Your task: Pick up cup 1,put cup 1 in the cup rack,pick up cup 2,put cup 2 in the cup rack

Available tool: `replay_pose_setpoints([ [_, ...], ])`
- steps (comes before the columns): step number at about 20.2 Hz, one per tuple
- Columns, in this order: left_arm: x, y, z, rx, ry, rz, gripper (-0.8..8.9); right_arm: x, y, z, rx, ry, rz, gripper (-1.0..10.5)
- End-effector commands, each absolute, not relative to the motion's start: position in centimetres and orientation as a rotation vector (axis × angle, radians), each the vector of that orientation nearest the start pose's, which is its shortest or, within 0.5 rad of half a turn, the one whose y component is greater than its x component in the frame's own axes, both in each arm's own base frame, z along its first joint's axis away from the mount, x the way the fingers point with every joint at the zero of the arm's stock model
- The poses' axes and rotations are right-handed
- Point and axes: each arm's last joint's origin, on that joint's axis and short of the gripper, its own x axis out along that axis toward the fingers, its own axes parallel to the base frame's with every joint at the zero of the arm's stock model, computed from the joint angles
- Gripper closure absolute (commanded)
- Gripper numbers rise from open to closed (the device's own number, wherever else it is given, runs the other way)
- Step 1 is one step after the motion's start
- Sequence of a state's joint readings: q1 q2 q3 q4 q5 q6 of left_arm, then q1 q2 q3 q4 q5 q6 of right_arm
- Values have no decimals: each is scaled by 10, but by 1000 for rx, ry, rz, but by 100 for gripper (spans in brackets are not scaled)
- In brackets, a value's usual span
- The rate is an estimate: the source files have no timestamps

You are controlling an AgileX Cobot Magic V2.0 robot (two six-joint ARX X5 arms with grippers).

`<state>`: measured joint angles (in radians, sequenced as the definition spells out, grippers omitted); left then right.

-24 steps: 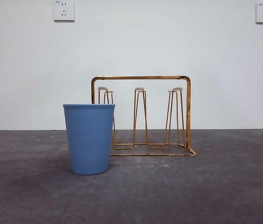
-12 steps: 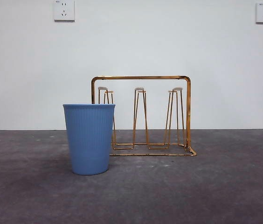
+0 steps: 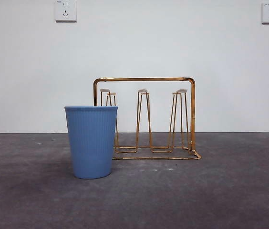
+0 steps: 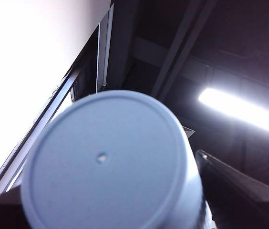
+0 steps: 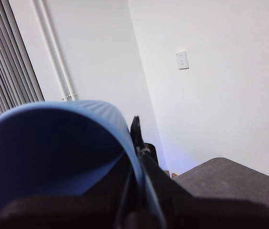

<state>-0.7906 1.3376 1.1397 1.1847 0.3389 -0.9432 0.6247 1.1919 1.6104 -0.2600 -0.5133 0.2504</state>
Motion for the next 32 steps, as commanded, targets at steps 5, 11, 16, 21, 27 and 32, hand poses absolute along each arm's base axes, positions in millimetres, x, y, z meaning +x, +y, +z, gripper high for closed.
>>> replay_pose_setpoints([
  [5, 176, -194, 452, -964, -480, -1465, 822, 172, 140, 512, 218, 3, 1112, 928],
  [11, 181, -190, 451, -945, -459, -1445, 822, 169, 138, 510, 214, 35, 1109, 719],
  [16, 189, -182, 451, -925, -433, -1400, 822, 160, 129, 509, 163, 50, 1062, 719],
  [21, 193, -175, 452, -899, -440, -1393, 822, 138, 112, 513, 92, 26, 994, 720],
  [27, 201, -172, 448, -836, -352, -1340, 822, 104, 83, 511, 38, 69, 861, 725],
  [32, 213, -181, 430, -687, -207, -1208, 822, 78, 59, 501, -48, 141, 712, 725],
])
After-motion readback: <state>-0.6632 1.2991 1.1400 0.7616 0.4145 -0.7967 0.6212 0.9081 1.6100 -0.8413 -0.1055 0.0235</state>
